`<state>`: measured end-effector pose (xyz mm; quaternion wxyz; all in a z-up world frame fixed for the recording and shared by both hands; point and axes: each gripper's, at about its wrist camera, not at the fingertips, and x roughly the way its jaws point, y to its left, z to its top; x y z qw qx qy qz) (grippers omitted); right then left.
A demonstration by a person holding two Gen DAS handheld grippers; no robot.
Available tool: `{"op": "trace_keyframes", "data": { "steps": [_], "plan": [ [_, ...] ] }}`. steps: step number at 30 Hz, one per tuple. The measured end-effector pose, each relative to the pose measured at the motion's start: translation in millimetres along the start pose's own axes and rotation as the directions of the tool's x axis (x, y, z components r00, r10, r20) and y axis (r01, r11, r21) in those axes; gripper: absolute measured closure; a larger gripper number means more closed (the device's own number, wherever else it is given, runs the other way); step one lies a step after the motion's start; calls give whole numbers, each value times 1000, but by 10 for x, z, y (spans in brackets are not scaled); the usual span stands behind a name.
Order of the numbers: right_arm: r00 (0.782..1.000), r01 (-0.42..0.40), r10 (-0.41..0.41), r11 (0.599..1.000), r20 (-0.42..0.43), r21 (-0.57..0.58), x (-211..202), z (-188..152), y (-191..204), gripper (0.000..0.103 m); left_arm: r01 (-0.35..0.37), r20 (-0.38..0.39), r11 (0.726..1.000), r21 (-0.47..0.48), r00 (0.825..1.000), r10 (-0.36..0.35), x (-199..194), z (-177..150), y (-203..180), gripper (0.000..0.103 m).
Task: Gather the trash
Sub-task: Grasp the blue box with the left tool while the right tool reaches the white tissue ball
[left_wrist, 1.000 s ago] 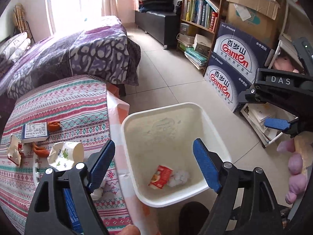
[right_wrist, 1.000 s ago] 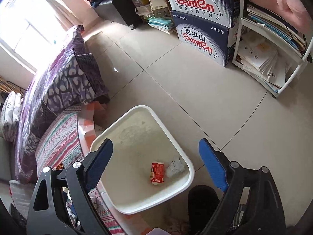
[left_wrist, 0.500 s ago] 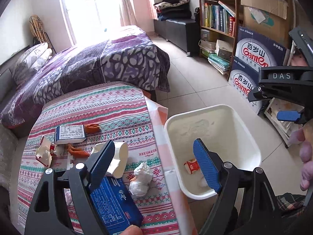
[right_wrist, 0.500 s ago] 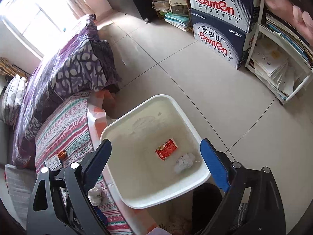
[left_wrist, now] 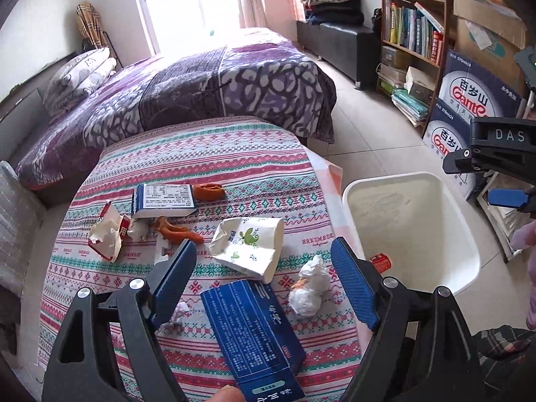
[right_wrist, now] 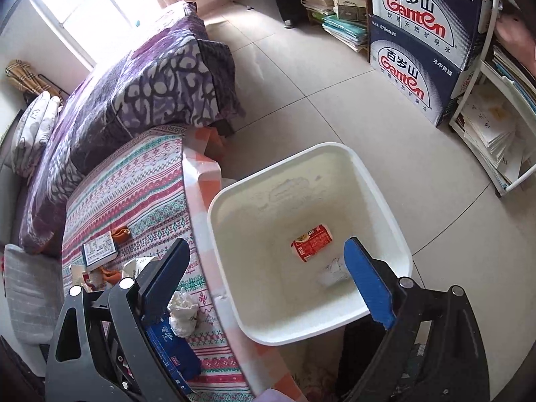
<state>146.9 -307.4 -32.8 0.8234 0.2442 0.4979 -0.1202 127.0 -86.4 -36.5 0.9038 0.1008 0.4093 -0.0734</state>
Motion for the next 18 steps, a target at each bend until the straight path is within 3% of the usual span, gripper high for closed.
{"op": "trace_keyframes", "data": {
  "steps": [4,8,13,18],
  "plan": [
    [1000,-6,6,1000,-14,-30,38,-63,153,13,-13,-80,1000,-12,997,12,90,-82,162,23],
    [999,-13,11,999,-34,-49,90,-139,277,12,20,-215,997,-68,976,-34,256,-192,355,23],
    [998,-23,20,997,-55,-69,155,-249,417,12,74,-368,981,-180,920,-137,468,-374,566,23],
    [997,-10,2,995,-82,-96,275,-365,535,12,158,-445,942,-297,849,-283,620,-550,566,23]
  ]
}}
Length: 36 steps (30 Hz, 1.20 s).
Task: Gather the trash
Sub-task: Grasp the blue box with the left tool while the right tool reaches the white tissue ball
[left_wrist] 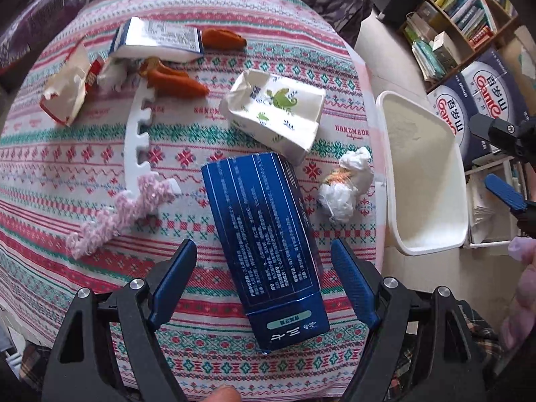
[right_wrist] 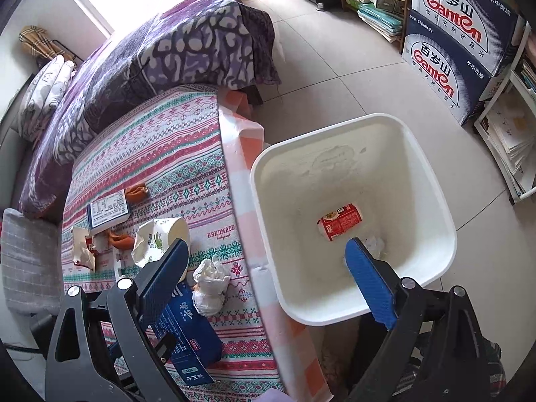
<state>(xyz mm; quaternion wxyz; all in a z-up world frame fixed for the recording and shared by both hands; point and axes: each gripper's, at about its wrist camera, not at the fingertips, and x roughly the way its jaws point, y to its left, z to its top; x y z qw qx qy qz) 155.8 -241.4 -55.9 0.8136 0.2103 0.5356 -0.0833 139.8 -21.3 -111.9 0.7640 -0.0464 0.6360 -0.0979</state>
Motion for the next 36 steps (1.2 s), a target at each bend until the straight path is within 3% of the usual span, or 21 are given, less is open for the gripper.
{"op": "trace_keyframes", "data": {
  "steps": [5,6,8,9,18,19,20,21,24,30,33,35,36],
  "plan": [
    [999,2,-2,1000,-32,-5,111,-36,64,12,15,-48,999,-36,999,-17,202,-76,36,24],
    [999,-2,1,1000,-41,-2,132,-34,69,12,24,-55,999,-47,998,-27,221,-93,59,26],
    [998,-9,10,1000,-58,8,174,-49,87,12,72,-67,995,-69,995,-77,226,-108,116,44],
    [998,-13,14,1000,-64,11,192,-57,108,12,95,-71,992,-77,992,-101,201,-110,142,45],
    [994,-46,43,999,-103,-26,340,-137,424,12,108,39,993,-49,994,-106,-304,-126,412,52],
    [993,-52,48,998,-108,-30,361,-146,467,12,104,58,993,-51,993,-101,-369,-117,473,56],
    [992,-59,55,998,-113,-35,385,-155,516,12,103,76,993,-58,992,-99,-436,-109,536,73],
    [991,-66,61,997,-118,-38,412,-167,570,12,114,83,991,-69,991,-109,-490,-102,615,79],
    [989,-78,71,996,-131,-47,497,-196,714,12,122,100,987,-103,989,-111,-597,-59,823,78],
    [991,-76,65,993,-113,-88,561,-201,917,12,143,32,982,-124,990,-140,-493,-32,1051,77],
    [990,-73,61,993,-126,-91,602,-186,928,12,153,23,979,-136,988,-151,-417,-30,1067,71],
    [989,-74,60,993,-138,-96,621,-180,902,12,177,-9,969,-173,983,-181,-308,-23,1086,42],
    [988,-69,54,992,-141,-101,624,-177,879,12,185,-19,964,-193,981,-193,-264,-29,1096,38]
  ]
}}
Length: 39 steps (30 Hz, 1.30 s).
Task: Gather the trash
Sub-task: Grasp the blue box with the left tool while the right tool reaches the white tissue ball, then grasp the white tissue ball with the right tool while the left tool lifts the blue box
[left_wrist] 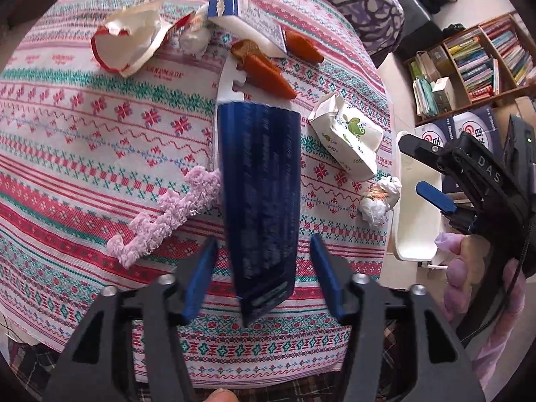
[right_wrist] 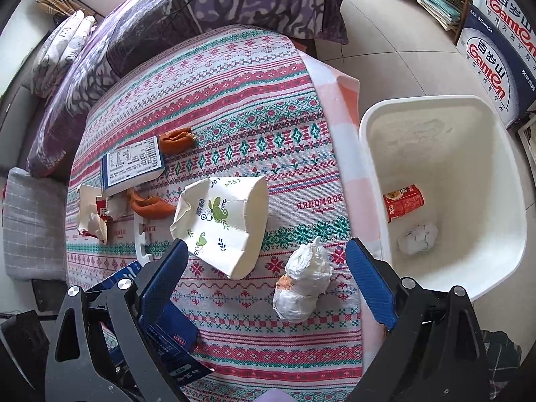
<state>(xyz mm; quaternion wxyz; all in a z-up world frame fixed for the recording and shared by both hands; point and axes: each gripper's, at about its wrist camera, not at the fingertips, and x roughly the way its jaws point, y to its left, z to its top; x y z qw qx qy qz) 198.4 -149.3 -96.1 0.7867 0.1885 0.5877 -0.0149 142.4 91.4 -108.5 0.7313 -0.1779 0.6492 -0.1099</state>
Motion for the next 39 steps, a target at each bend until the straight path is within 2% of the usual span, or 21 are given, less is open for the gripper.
{"op": "trace_keyframes", "data": {
  "steps": [4,8,10,11,12,13,18,19,25,28,29,30,31,32,34,39],
  "plan": [
    [1000,14,-14,1000,-4,20,-26,-9,-149,12,-7,-1,1000,-21,1000,7,88,37,-19,34],
    [1000,17,-16,999,-18,47,-31,-38,-283,12,-65,19,998,-22,998,65,188,100,-78,32],
    [999,30,-28,999,-28,43,-22,-63,-320,10,-67,13,998,-16,998,67,254,119,-115,32],
    [999,35,-34,999,-38,37,-14,-80,-330,10,-62,14,998,-9,998,63,271,113,-127,36],
    [998,37,-35,999,-46,31,-5,-95,-334,10,-64,18,998,3,998,64,279,102,-140,44],
    [998,38,-37,999,-56,22,5,-114,-334,10,-74,18,997,16,997,74,282,93,-158,56],
    [993,42,-44,999,-113,-19,117,-225,-281,10,-82,59,995,52,995,79,186,67,-197,67],
    [991,39,-42,999,-124,-28,138,-242,-263,10,-76,68,996,54,995,72,144,65,-201,74],
    [990,38,-44,998,-135,-47,217,-279,-186,14,-79,142,995,69,987,69,-105,66,-197,76],
    [987,24,-29,999,-156,-38,292,-288,-172,23,-75,156,995,66,986,64,-154,87,-177,76],
    [987,24,-31,999,-160,-42,312,-290,-162,32,-75,160,995,65,985,64,-161,88,-177,76],
    [986,22,-30,998,-164,-50,328,-295,-150,48,-74,163,995,65,985,63,-170,94,-176,76],
    [985,16,-26,998,-171,-57,343,-298,-142,58,-72,166,995,66,984,60,-181,99,-172,76],
    [984,12,-22,998,-177,-59,350,-299,-139,76,-71,170,995,65,984,59,-186,104,-191,76],
    [988,13,-24,997,-152,-74,301,-291,-116,76,-68,181,996,64,982,56,-216,107,-187,76],
    [1000,-12,9,993,-24,-115,-5,-258,-2,78,-72,243,995,69,969,53,-357,114,-209,76]
  ]
}}
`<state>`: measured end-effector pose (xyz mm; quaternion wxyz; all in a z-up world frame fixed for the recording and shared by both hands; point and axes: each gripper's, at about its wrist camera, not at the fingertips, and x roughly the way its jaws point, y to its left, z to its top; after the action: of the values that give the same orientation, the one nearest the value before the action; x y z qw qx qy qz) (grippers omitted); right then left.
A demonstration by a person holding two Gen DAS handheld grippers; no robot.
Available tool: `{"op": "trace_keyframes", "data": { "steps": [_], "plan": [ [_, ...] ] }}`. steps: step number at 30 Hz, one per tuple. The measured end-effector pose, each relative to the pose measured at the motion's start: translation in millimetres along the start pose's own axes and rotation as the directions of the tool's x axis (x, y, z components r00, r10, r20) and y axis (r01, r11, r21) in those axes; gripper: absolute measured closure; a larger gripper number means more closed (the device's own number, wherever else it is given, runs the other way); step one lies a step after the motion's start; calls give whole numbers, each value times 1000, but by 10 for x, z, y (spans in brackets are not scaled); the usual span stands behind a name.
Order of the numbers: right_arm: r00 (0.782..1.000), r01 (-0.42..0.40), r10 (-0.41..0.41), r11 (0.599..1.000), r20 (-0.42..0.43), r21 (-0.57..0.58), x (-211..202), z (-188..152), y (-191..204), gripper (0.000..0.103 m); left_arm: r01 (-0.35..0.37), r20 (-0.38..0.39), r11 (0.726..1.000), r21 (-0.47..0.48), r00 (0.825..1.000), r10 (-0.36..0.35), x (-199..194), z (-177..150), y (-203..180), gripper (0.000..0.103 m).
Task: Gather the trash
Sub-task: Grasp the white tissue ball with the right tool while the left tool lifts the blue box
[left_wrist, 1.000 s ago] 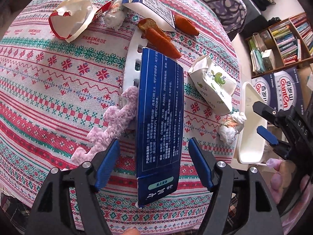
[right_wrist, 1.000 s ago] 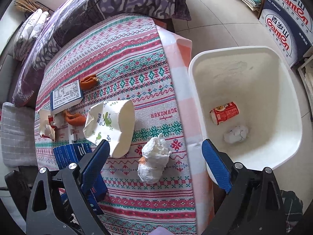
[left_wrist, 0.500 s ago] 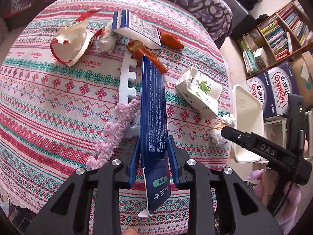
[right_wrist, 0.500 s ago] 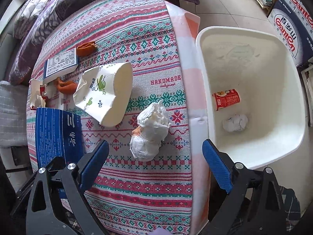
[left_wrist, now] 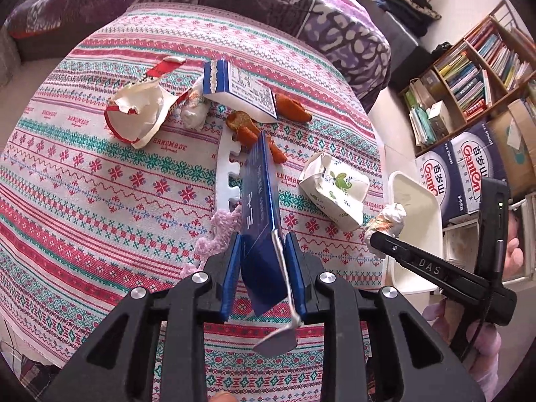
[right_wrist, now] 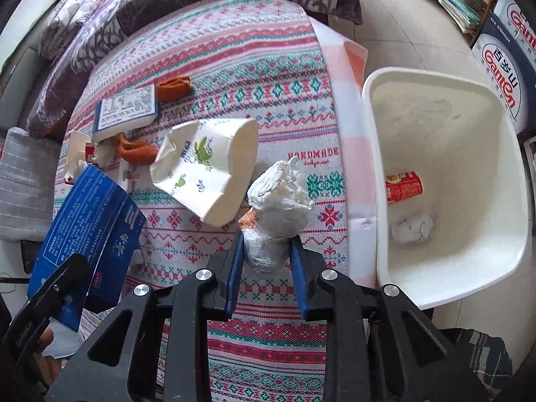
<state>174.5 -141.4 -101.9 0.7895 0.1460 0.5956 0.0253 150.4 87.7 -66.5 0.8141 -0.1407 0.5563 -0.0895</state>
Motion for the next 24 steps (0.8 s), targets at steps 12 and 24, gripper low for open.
{"op": "trace_keyframes", "data": {
  "steps": [12,24],
  "plan": [
    [947,-33,48,998,316,-53,-625,81,171,77,-37,198,999,34,980,29,-320,114,-221,77],
    [877,63,-35,997,480,-42,-980,60,42,77,-70,315,991,113,948,31,-427,138,-660,77]
  ]
}}
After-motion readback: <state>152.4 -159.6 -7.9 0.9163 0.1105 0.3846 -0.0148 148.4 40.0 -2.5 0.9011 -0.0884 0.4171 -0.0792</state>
